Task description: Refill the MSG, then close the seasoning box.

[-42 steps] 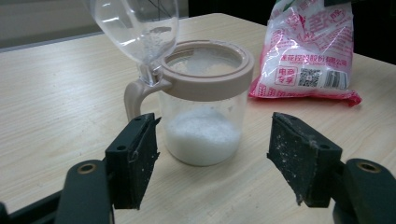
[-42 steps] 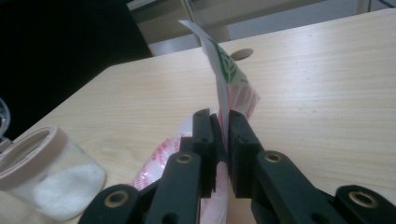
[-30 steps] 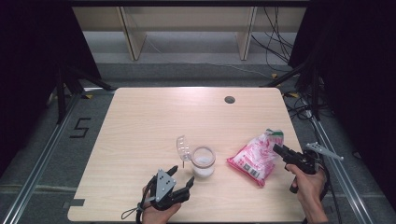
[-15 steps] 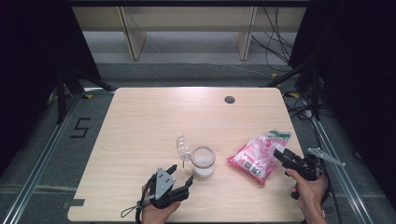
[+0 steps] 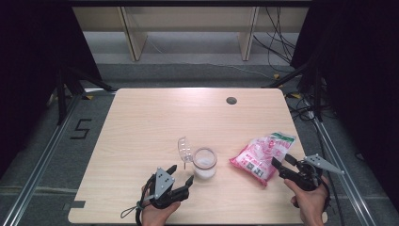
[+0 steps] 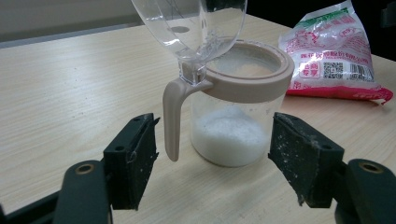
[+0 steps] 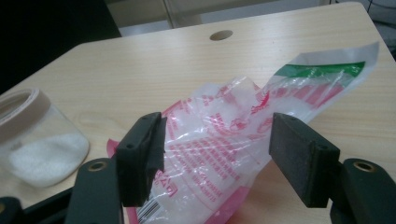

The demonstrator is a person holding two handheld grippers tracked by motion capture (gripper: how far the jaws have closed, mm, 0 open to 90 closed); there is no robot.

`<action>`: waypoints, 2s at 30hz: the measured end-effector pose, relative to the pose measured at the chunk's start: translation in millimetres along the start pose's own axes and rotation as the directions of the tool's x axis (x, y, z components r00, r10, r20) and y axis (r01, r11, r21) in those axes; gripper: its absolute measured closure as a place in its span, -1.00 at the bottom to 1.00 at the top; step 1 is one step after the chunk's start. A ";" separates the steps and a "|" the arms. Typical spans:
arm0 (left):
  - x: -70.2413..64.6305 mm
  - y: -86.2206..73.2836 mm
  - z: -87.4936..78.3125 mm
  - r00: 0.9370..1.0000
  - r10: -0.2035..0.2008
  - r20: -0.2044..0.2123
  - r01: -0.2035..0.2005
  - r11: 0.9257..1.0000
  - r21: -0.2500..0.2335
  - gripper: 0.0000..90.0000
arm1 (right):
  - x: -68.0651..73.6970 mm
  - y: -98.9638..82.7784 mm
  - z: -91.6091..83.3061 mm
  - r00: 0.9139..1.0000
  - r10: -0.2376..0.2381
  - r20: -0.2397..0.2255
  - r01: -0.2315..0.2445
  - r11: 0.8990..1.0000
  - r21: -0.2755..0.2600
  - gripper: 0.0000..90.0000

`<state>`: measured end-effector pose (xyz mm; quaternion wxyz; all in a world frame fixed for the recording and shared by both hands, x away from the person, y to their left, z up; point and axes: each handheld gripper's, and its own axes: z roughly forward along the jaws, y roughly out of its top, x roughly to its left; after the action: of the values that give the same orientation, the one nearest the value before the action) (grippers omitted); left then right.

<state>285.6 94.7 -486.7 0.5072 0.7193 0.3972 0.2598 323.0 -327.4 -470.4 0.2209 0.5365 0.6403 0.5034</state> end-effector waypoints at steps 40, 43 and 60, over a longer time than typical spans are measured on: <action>37.2 11.6 -1.8 0.998 -0.032 -0.053 0.032 0.999 -0.003 -0.17 | 57.2 -30.7 -17.0 0.947 -0.242 -0.209 0.270 0.956 0.114 -0.28; 41.5 15.1 -2.3 0.998 -0.037 -0.051 0.037 0.999 -0.007 -0.09 | 58.3 -33.0 -19.1 0.948 -0.241 -0.207 0.268 0.957 0.112 -0.28; 45.3 27.5 6.8 1.000 -0.008 -0.006 0.008 1.000 -0.009 0.42 | 66.0 -42.1 -26.2 0.949 -0.232 -0.214 0.267 0.952 0.152 -0.28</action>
<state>324.3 124.3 -464.6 0.5101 0.7149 0.4003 0.2617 260.3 -274.6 -480.2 0.1706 0.4170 0.7642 0.4615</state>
